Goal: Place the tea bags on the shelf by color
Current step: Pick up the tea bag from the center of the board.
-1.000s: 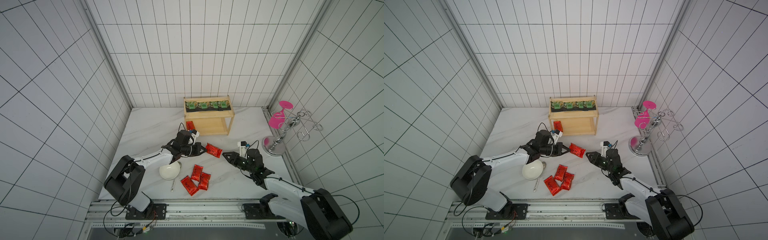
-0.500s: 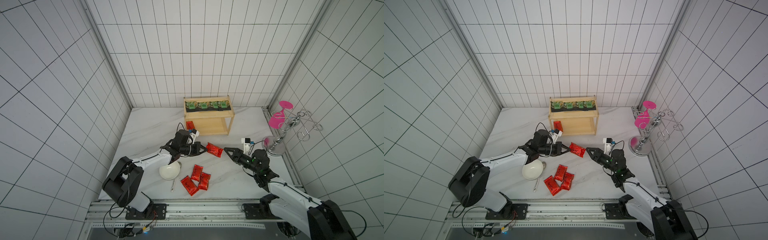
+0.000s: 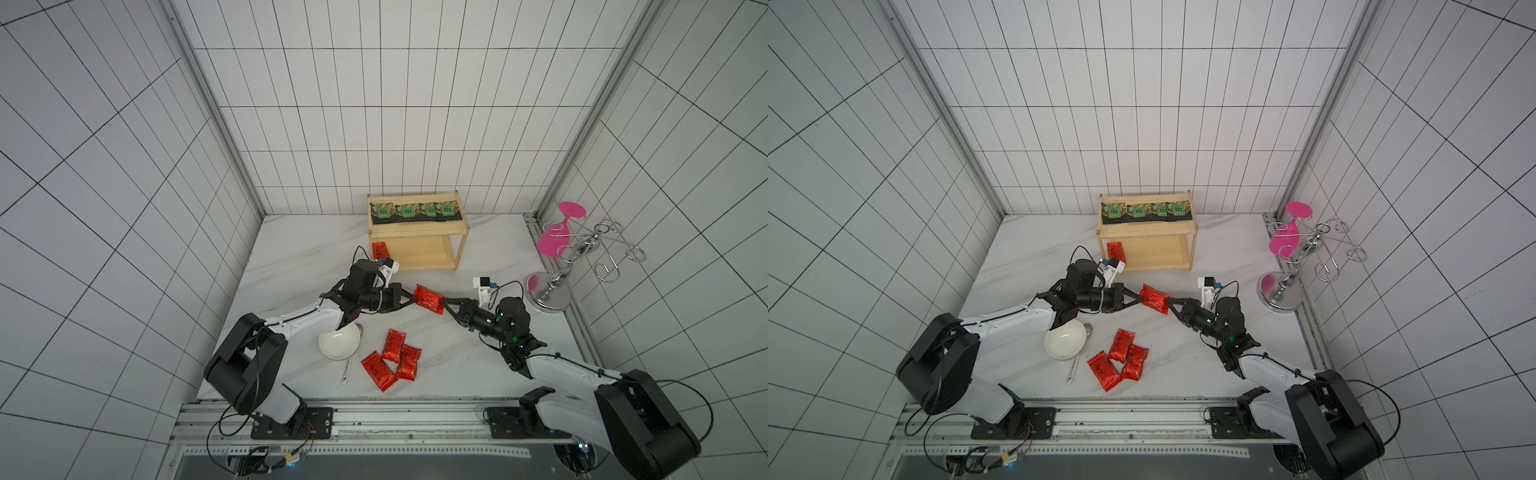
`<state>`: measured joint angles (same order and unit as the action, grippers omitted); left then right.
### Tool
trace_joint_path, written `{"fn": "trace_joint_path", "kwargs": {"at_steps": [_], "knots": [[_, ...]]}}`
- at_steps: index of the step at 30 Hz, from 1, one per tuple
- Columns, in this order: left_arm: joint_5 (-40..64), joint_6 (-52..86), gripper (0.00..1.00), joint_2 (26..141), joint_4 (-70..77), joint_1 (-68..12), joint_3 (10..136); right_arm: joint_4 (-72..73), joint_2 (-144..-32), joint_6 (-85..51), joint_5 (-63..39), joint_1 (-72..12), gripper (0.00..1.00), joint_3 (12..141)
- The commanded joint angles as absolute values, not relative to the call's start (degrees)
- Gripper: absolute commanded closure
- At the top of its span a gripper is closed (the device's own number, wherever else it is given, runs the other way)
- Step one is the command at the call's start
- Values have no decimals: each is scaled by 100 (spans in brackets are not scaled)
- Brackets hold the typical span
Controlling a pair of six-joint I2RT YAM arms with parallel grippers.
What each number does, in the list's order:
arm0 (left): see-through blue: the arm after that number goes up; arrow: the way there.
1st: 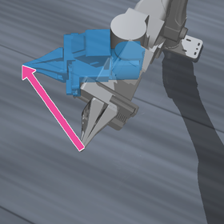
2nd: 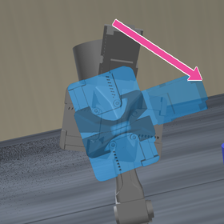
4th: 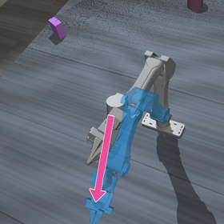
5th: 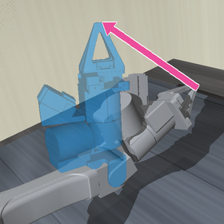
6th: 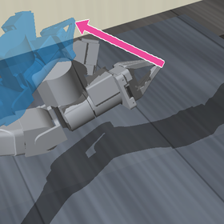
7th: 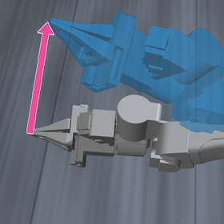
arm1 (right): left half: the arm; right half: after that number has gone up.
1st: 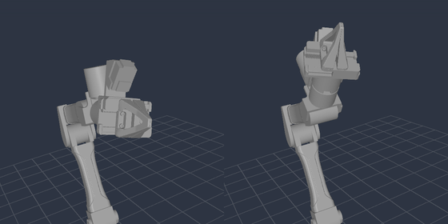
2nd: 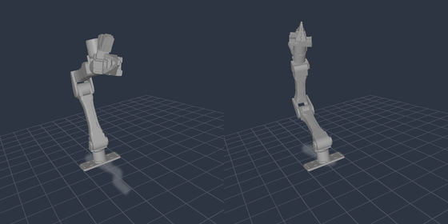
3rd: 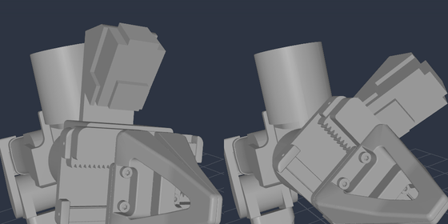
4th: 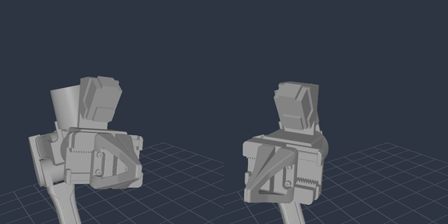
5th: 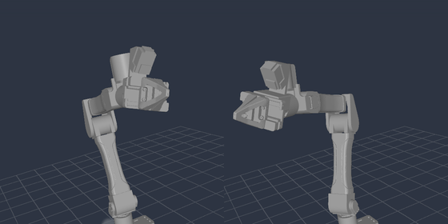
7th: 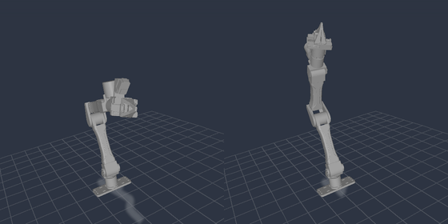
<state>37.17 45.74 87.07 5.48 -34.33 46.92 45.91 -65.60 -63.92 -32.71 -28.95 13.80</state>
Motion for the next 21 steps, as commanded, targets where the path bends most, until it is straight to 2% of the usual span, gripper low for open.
{"fn": "trace_joint_path", "kwargs": {"at_steps": [1, 3, 6, 8, 9, 10, 11, 15, 19, 21], "knots": [[3777, 4597, 100, 8582, 721, -3427, 4669, 4924, -6534, -6429, -3359, -2938, 94, 1260], [3778, 4593, 100, 8591, 729, -3426, 4682, 4901, -6514, -6458, -3366, -2940, 100, 1262], [3751, 4543, 100, 8579, 647, -3414, 4722, 4631, -6500, -6524, -3278, -2944, 100, 1331], [3565, 4323, 63, 8487, 186, -3368, 4850, 4586, -6489, -6697, -2941, -2957, 100, 1330], [3398, 4148, 51, 8402, -118, -3347, 4933, 4571, -6487, -6811, -2655, -2989, 100, 1312], [3120, 3891, 43, 8250, -577, -3312, 5041, 4544, -6478, -6965, -2164, -3097, 100, 1291], [2811, 3652, 39, 8075, -1015, -3252, 5139, 4552, -6494, -7085, -1602, -3260, 100, 1290], [1433, 3199, 34, 7252, -2323, -2865, 5280, 4667, -6887, -7080, 502, -3991, 100, 1699], [269, 3341, 33, 6378, -3024, -2510, 5089, 5128, -8188, -7358, 1382, -4289, 100, 2574], [11, 3345, 34, 5948, -3190, -2375, 4951, 5515, -8944, -7580, 1623, -4388, 100, 2983]]}}
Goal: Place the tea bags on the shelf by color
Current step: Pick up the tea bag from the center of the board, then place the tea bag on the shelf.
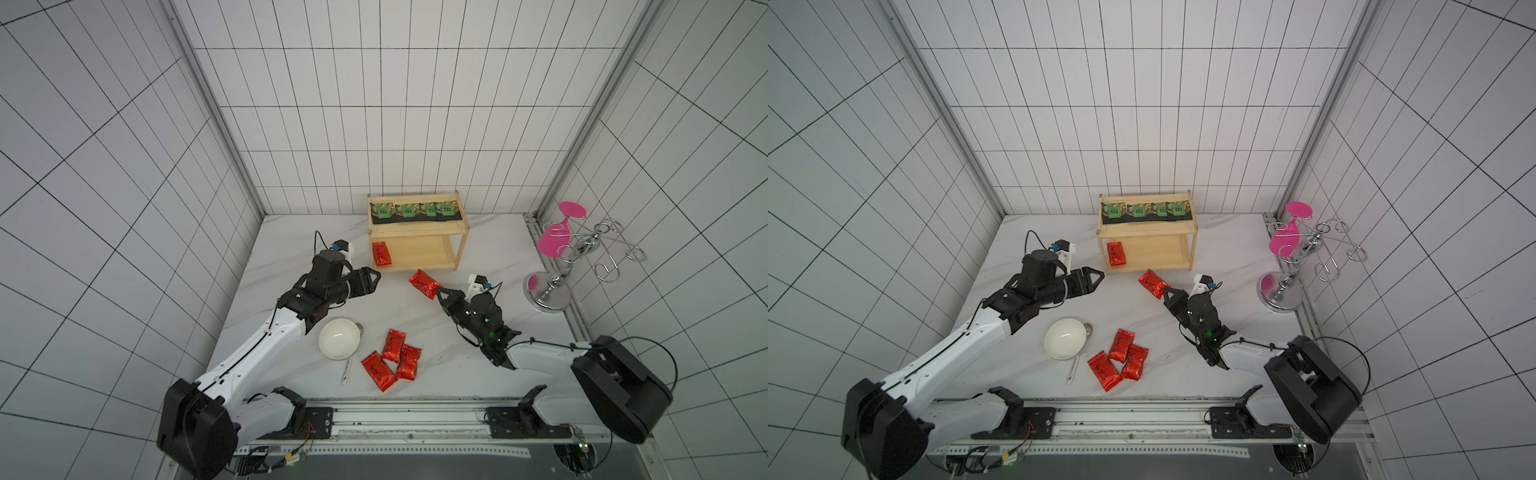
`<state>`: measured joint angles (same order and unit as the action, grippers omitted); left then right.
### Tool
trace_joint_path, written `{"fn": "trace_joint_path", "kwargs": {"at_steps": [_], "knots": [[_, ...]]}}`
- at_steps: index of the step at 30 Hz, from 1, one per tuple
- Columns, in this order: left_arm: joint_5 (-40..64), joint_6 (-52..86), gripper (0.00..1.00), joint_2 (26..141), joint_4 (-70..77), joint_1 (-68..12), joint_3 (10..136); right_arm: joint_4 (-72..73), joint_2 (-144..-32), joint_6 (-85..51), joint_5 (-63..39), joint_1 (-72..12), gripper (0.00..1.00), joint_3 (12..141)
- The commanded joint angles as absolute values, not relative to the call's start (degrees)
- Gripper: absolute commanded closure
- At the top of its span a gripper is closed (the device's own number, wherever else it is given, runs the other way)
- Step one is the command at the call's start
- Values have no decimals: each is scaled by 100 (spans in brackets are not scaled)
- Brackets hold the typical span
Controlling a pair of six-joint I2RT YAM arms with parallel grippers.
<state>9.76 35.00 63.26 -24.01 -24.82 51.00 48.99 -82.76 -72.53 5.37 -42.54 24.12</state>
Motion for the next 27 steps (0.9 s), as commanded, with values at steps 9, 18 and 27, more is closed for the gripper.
{"fn": "trace_joint_path", "kwargs": {"at_steps": [9, 18, 27], "knots": [[-213, 3182, 35, 4637, -3568, -1934, 4636, 6679, -11367, -7899, 2301, -4431, 100, 4676], [-296, 3199, 35, 4692, -3621, -1969, 4712, 6086, -12425, -8299, 2301, -4412, 98, 5960], [-404, 3191, 35, 4641, -3648, -1951, 4720, 5807, -13106, -8578, 2114, -4333, 95, 6627]]}}
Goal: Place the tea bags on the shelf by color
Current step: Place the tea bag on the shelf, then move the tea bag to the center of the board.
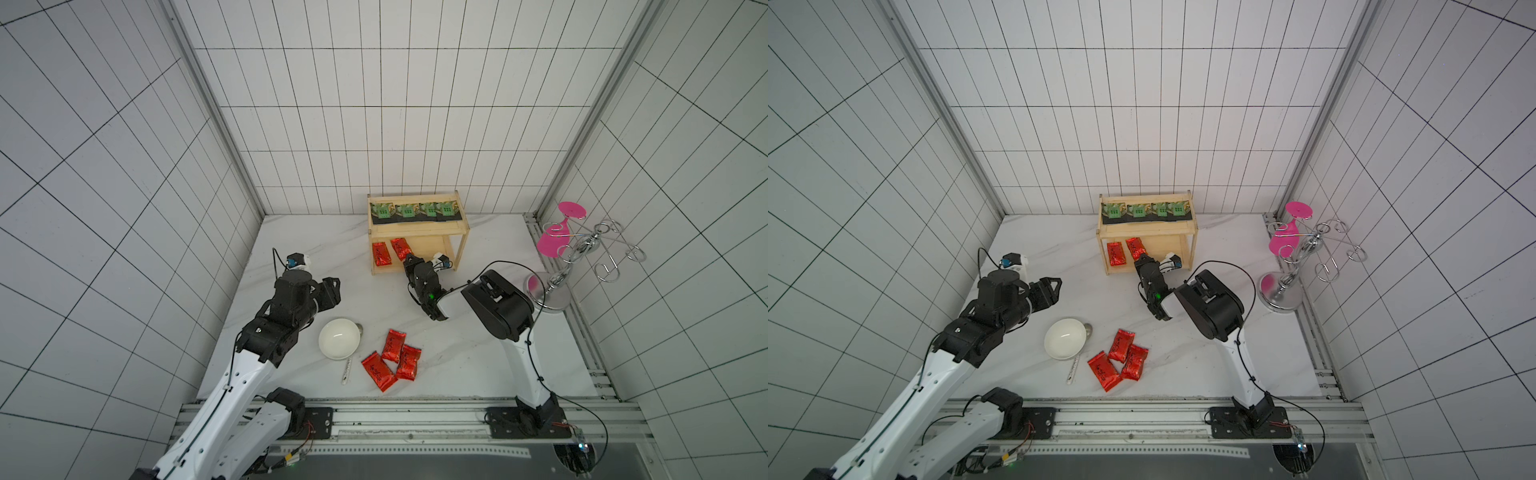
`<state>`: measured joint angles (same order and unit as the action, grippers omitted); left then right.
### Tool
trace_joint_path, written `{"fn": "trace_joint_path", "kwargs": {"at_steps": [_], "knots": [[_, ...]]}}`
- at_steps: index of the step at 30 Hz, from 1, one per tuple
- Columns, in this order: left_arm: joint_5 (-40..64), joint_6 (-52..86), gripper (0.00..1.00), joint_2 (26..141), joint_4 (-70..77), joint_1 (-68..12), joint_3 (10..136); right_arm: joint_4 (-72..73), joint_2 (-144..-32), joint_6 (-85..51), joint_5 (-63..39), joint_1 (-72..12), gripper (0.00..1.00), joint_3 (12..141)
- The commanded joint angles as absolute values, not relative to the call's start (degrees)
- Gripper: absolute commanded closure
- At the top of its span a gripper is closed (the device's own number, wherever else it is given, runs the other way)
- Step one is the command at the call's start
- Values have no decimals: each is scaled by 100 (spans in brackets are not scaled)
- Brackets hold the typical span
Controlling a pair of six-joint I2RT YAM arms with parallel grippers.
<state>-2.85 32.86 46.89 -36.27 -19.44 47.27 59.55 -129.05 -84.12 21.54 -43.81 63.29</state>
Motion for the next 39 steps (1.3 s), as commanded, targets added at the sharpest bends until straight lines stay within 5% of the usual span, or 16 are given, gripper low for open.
{"fn": "trace_joint_path", "kwargs": {"at_steps": [1, 17, 23, 31, 36, 39], "knots": [[-404, 3188, 35, 4649, -3647, -1951, 4724, 5770, -13159, -8609, 2088, -4333, 94, 6688], [-326, 3173, 35, 4700, -3588, -1907, 4710, 5630, -13433, -8765, 1750, -4368, 70, 7082], [-294, 3166, 35, 4674, -3577, -1907, 4704, 5605, -13201, -8624, 1532, -4359, 52, 6810], [-187, 3182, 35, 4604, -3543, -1925, 4685, 5417, -11691, -7517, 800, -4376, 31, 5397], [152, 3185, 35, 4635, -3334, -1934, 4595, 4513, -10199, -6376, 444, -4519, 33, 4354], [426, 3393, 36, 4739, -3270, -1988, 4538, 2553, -9117, -5681, 352, -4800, 39, 4092]]}}
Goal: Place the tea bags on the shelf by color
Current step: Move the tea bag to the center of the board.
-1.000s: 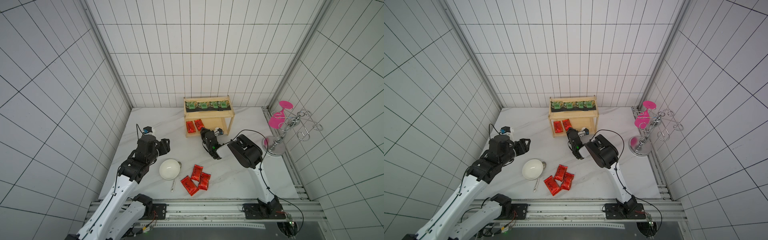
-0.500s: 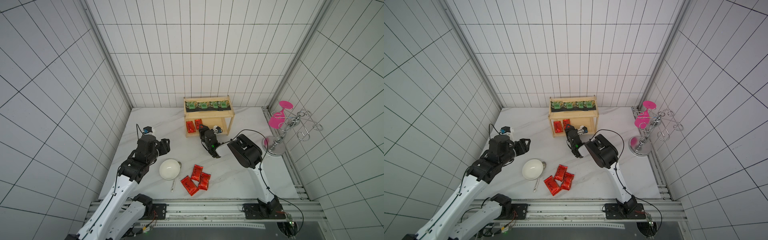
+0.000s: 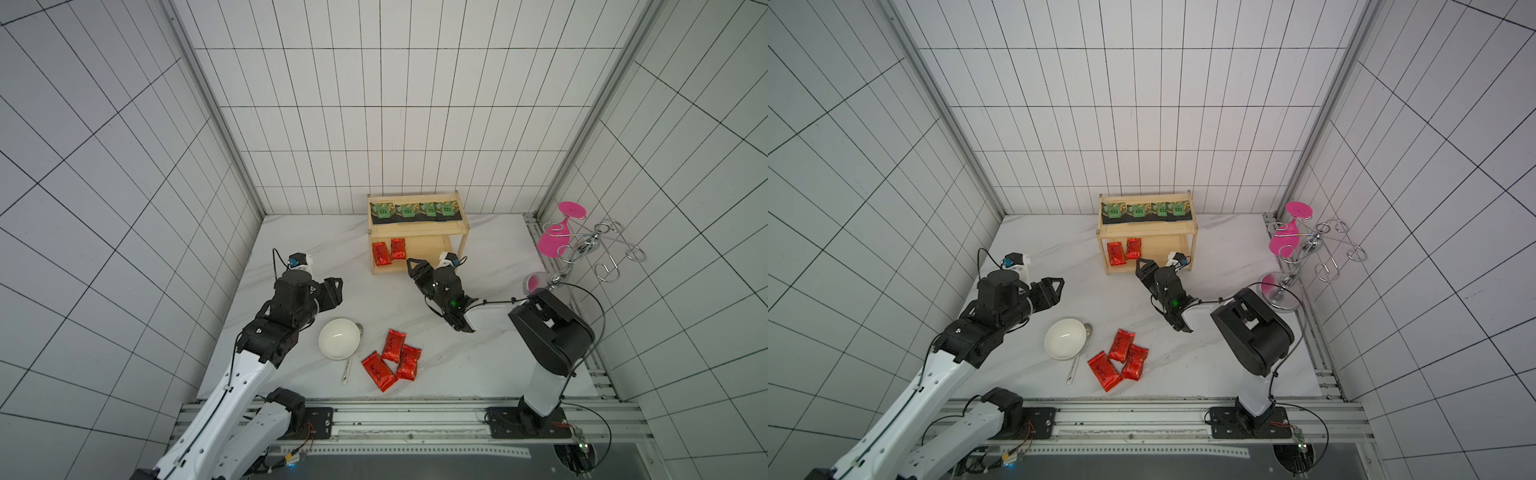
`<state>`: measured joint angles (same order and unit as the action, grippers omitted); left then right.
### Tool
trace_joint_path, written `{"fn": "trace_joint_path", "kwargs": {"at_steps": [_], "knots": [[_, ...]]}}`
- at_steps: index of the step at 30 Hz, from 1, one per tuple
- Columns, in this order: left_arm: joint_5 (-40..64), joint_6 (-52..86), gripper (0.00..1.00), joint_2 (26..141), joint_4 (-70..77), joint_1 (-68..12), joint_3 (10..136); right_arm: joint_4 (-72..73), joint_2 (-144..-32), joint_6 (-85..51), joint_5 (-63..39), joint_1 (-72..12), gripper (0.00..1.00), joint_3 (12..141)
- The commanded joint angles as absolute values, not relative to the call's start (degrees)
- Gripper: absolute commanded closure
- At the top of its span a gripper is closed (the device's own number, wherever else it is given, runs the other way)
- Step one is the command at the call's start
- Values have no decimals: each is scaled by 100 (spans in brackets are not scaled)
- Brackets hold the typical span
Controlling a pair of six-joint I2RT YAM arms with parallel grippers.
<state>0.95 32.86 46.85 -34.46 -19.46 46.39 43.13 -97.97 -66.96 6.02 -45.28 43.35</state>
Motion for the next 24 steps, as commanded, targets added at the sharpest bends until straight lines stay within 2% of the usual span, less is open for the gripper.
{"fn": "trace_joint_path", "kwargs": {"at_steps": [1, 4, 7, 9, 13, 17, 24], "knots": [[486, 3490, 36, 4796, -3262, -2045, 4512, 1754, -8752, -5324, 588, -5032, 41, 4066], [361, 3744, 37, 4953, -3153, -2459, 4393, 121, -7991, -4660, 1582, -5825, 45, 3985], [30, 3889, 37, 5057, -3064, -2881, 4308, -846, -7654, -4418, 1999, -6473, 44, 3948], [7, 3957, 37, 5106, -3012, -2952, 4248, -1123, -7599, -4256, 2381, -7081, 39, 3900], [25, 4011, 37, 5229, -2927, -2956, 4186, -1777, -7987, -4131, 2913, -7933, 16, 4174], [75, 4062, 37, 5358, -2834, -2954, 4158, -1822, -8552, -4017, 2778, -8208, 3, 4341], [144, 4107, 37, 5546, -2760, -2997, 4138, -1517, -8578, -3964, 2671, -8192, 0, 4123]]}}
